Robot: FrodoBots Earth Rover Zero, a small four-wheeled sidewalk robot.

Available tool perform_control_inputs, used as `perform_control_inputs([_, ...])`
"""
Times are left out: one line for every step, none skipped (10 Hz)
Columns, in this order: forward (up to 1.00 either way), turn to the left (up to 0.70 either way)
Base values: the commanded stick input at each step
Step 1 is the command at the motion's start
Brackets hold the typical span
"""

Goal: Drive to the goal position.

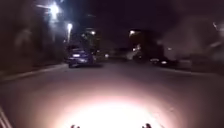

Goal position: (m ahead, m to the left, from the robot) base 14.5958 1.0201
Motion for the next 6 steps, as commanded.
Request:
perform_control_inputs([0.85, 0.00])
perform_control_inputs([0.85, 0.00])
perform_control_inputs([0.85, 0.00])
perform_control_inputs([0.85, 0.00])
perform_control_inputs([0.85, 0.00])
perform_control_inputs([0.85, 0.00])
